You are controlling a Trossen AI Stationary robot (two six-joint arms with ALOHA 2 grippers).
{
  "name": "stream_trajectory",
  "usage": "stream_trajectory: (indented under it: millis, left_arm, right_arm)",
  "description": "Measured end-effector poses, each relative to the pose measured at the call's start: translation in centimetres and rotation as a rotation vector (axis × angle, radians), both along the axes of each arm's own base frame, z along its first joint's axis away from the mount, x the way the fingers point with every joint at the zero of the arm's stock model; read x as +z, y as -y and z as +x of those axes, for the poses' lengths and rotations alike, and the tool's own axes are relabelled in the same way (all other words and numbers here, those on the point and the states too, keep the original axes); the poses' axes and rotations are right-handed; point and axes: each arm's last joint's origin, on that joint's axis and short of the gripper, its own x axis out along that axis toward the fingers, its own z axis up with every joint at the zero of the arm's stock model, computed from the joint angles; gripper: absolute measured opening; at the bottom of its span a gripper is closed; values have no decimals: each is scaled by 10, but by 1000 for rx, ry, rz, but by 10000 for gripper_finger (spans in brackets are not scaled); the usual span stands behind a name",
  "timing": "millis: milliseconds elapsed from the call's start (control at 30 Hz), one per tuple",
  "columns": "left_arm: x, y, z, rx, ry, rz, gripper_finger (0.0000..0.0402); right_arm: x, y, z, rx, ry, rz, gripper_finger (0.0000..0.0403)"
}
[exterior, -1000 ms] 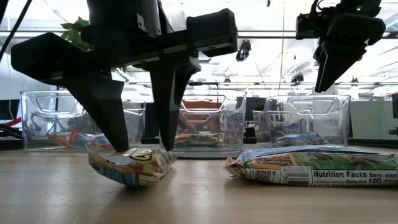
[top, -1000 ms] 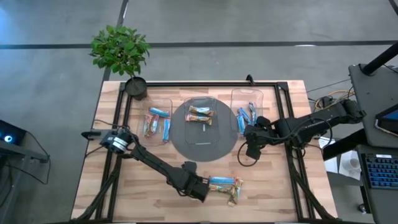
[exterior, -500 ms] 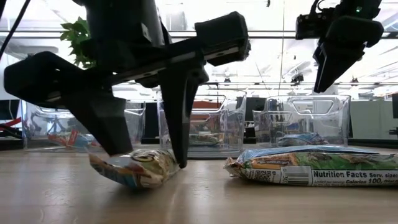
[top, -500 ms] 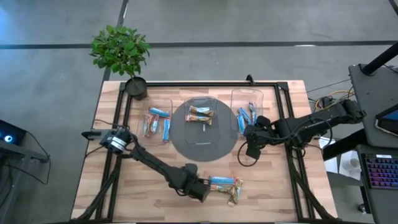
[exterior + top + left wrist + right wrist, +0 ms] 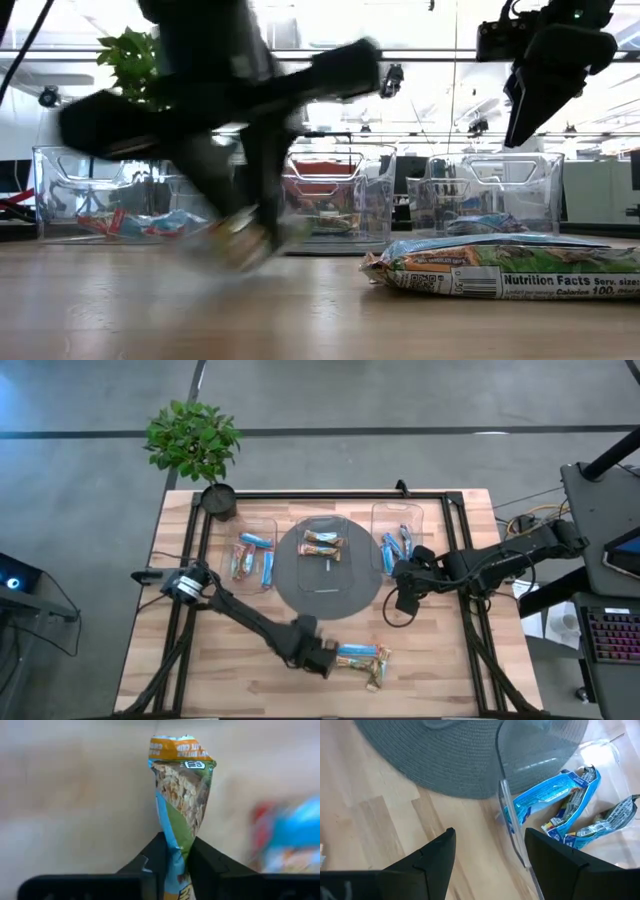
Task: Pick and place Granola Bars by type
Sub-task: Put the yellow granola bar into the middle transparent bin
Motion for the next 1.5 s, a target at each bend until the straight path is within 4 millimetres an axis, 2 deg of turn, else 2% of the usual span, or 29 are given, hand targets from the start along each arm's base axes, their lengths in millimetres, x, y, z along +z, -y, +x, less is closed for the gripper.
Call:
stream_trajectory:
  millis: [67, 200, 267, 367, 467, 567, 633, 700, 800, 867, 1033, 1100, 1200, 1333, 1400, 1500]
  left_arm:
    - [22, -10, -1, 28, 75, 57, 38]
    - [81, -43, -8, 52, 236, 178, 33]
    - [101, -68, -11, 43, 256, 276, 33]
    - [121, -119, -11, 32, 221, 422, 33]
    - [127, -174, -3, -10, 187, 430, 44]
    - [113, -221, 7, -54, 157, 398, 67]
    - [103, -242, 8, -61, 122, 339, 86]
    - [97, -251, 6, -65, 101, 288, 108]
    - [93, -244, 2, -72, 46, 251, 135]
    - [98, -228, 0, -115, 50, 268, 146]
    - [137, -156, -12, -264, 193, 393, 151]
    - [143, -128, -19, -277, 231, 421, 151]
    - [144, -87, -29, -278, 276, 474, 151]
    - [144, -42, -46, -314, 334, 522, 151]
    - [138, -27, -52, -350, 331, 531, 151]
    - [131, -16, -59, -375, 325, 531, 151]
  right_arm:
    - [2, 0, -1, -1, 19, 1, 228]
    - [8, 2, -4, -13, 64, -11, 228]
    - [11, 4, -5, -20, 78, -10, 228]
    - [12, 5, -6, -35, 91, -7, 228]
    - [13, 5, -6, -49, 95, -1, 228]
    - [12, 5, -6, -71, 100, 9, 228]
    - [12, 5, -7, -86, 99, 18, 228]
    - [12, 5, -7, -96, 98, 31, 228]
    - [12, 2, -8, -96, 96, 40, 228]
    - [12, -1, -8, -65, 93, 35, 228]
    - [11, -15, -5, 154, 103, 36, 228]
    - [8, -21, 1, 251, 123, 103, 228]
    - [-1, -32, 12, 363, 142, 208, 228]
    - [-17, -53, 17, 458, 67, 261, 228]
    - [-23, -69, 17, 516, 33, 267, 228]
    - [-35, -97, 17, 648, -4, 259, 228]
